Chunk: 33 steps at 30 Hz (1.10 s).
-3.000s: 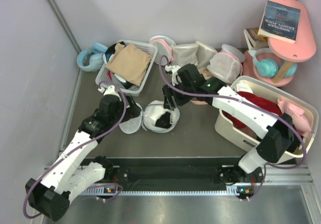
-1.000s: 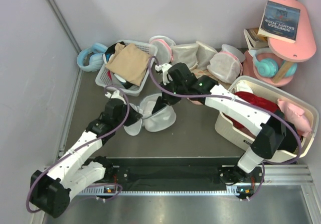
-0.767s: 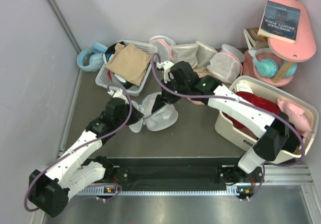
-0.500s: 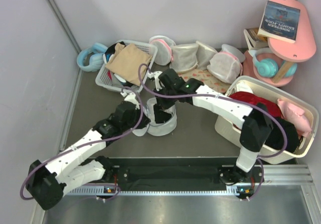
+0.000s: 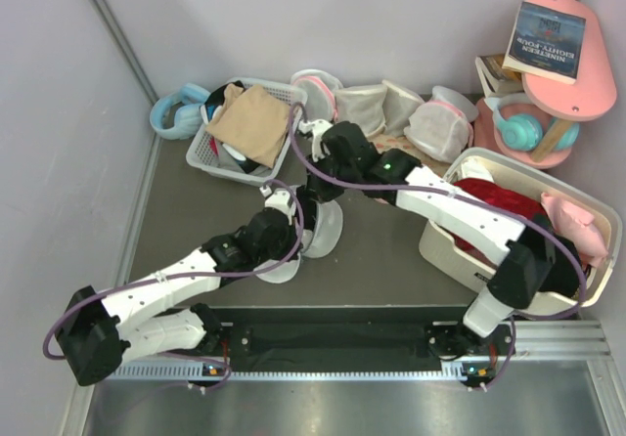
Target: Unzip the laundry bag and remove the bra
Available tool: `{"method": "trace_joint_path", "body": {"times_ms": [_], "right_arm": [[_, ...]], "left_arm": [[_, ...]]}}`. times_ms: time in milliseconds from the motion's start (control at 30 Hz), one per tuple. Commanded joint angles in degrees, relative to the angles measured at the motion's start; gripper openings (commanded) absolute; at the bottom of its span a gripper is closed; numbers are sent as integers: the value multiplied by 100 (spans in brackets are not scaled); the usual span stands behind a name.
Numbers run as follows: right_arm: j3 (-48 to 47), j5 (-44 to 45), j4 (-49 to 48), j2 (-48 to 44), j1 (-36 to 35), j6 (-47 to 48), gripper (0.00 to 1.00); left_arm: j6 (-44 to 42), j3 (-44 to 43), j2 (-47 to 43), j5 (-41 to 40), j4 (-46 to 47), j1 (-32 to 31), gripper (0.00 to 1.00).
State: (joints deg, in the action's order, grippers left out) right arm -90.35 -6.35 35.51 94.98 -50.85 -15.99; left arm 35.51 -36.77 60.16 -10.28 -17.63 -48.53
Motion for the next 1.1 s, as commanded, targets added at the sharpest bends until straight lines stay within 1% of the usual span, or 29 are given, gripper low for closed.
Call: {"method": "trace_joint_path", "body": {"times_ms": [0,133,267,367,533,567,633,667,700,800,867,900,967,1000,1067], "right_arm": [[-44,222,-773,-893,31,-378,0],[-106,74,-870,-1086,119,-633,0],[218,-156,-1230,-1332,242,-967,0],[377,-42,-1099,-1263,269,-871,0],[948,177,-818,-1315,269,-634,0],[1044,230,-713,-1368,260,-599,0],[1544,327,-528,-1517,269,-581,0],[1746,362,-492,-1726,260,-581,0],[2123,423,-431,-1850,260,-581,0],[2704,520,-212,-2229,251,-590,0],[2908,547,-176,-2369,260,-590,0],[3013,573,-141,-2387,269,-581,4],[2971,539,-36,-2335,269,-572,18],[2796,460,0,-2317,260,-502,33],[2550,363,166,-2239,269,-406,46]], "left_arm": [[-132,12,-127,-272,216,-60,0],[-123,30,-92,-343,111,-60,0],[-70,-66,-110,-544,-12,-69,0],[-35,-241,-206,-869,-170,-69,0],[-114,-506,-443,-1432,-329,-69,0],[-140,-489,-479,-1450,-303,-69,0],[-254,-375,-636,-1354,-75,-77,0],[-281,-313,-689,-1293,39,-95,0],[-333,-252,-742,-1222,266,-112,0],[-334,21,-874,-932,540,-139,0],[-290,179,-857,-818,629,-148,0],[-246,232,-840,-791,646,-148,0],[-202,337,-822,-721,673,-148,0],[-193,355,-804,-703,673,-148,0],[-184,408,-804,-694,673,-148,0]]}}
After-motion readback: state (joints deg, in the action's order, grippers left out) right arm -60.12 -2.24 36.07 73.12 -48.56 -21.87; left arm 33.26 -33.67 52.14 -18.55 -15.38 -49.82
